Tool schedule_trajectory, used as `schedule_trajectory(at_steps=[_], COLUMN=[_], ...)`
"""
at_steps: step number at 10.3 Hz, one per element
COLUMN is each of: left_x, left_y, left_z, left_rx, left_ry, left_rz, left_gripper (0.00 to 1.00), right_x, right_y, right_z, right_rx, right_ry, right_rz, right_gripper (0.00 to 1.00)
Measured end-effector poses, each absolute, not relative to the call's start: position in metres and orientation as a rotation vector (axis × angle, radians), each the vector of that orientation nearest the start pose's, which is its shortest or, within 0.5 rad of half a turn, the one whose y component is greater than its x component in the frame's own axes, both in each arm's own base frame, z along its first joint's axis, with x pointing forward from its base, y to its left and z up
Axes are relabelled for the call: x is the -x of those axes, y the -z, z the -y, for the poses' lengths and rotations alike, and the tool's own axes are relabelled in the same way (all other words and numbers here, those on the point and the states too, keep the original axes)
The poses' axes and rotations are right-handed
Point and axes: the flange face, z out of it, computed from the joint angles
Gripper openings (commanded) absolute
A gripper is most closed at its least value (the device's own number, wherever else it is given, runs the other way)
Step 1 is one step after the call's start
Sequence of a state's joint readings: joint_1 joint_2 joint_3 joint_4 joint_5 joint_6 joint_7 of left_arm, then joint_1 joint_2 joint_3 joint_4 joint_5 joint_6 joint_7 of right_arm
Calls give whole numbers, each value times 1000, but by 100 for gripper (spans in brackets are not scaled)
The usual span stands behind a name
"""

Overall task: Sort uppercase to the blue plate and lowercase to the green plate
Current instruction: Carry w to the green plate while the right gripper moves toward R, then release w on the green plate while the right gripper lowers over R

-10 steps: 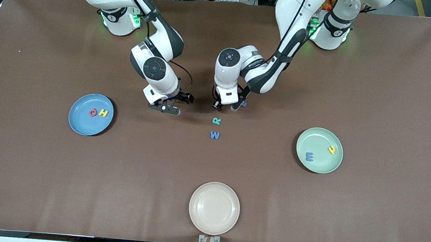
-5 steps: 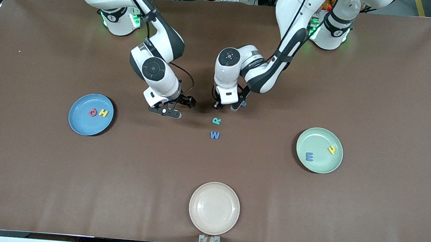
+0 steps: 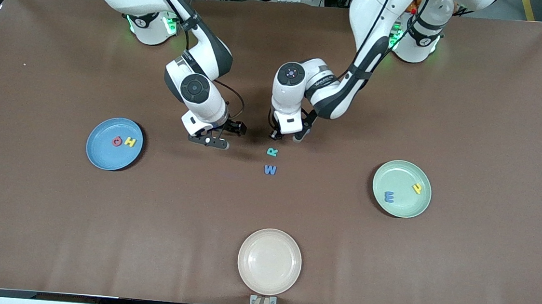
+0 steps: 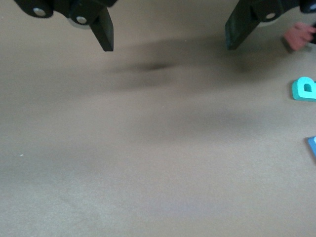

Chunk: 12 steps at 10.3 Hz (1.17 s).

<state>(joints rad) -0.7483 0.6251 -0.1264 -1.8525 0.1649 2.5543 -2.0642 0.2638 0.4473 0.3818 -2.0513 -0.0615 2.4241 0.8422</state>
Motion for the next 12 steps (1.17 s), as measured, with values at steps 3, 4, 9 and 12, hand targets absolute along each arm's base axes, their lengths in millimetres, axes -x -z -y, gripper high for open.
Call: schedule_trajectory(at_steps=[3, 4, 9, 12], left_x=[-474, -499, -611, -620], left_y=[-249, -263, -260, -251], left_z=[445, 414, 180, 101], left_rx=[2649, 2600, 2439, 2427], left_ry=[100, 114, 82, 15], left_rz=[1801, 1852, 1906, 1841], left_gripper=[0, 0, 0, 100], right_x=[-472, -471, -497, -498], right_y=[-230, -234, -260, -230], right_z=[-362, -371, -439, -472], right_rx=[3044, 3033, 2948, 2976], right_ry=[-150, -135, -17, 34], right_rz=[-263, -263, -286, -322], right_gripper=[100, 100, 100, 100])
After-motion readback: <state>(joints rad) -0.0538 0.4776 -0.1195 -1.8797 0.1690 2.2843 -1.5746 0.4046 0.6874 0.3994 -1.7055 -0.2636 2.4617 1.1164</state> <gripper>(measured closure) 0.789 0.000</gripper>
